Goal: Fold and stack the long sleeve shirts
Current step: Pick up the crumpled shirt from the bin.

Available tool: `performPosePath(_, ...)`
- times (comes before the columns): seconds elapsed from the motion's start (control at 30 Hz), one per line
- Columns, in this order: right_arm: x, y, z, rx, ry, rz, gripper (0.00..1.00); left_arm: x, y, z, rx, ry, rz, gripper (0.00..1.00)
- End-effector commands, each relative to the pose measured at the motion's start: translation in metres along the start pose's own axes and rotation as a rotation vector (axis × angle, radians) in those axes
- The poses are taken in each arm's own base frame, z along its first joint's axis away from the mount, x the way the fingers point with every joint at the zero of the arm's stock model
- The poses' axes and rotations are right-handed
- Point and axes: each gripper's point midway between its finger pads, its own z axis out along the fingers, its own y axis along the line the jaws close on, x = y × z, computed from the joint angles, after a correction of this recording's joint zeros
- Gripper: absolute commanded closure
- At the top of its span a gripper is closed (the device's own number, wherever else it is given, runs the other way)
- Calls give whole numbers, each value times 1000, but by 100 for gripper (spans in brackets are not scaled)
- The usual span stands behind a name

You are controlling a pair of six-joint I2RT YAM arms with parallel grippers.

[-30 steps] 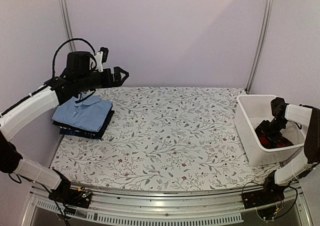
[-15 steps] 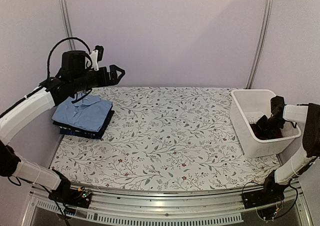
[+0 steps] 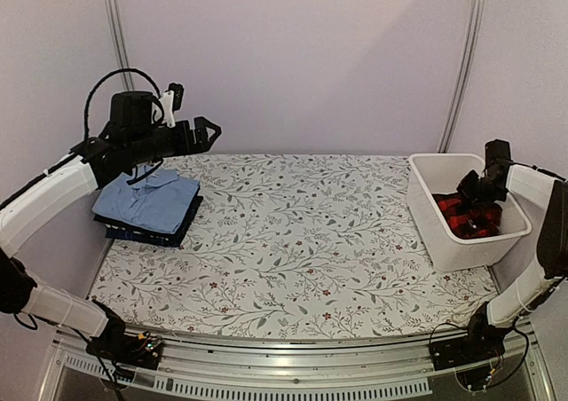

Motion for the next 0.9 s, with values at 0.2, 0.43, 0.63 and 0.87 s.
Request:
performPosePath(0.2, -59, 93, -99, -143, -336, -198, 100, -7, 2, -2, 0, -16, -13, 0)
performPosePath(0.43, -59, 168, -179, -275, -534, -313, 100, -8, -3, 2, 25, -13, -21, 0)
performPosePath(0.63, -39, 241, -257, -425, -678, -444, 100, -8, -7, 2, 46, -9, -20, 0)
performPosePath(0.87, 21, 307, -294, -646, -605, -594, 100, -11, -10, -1, 65, -17, -15, 0)
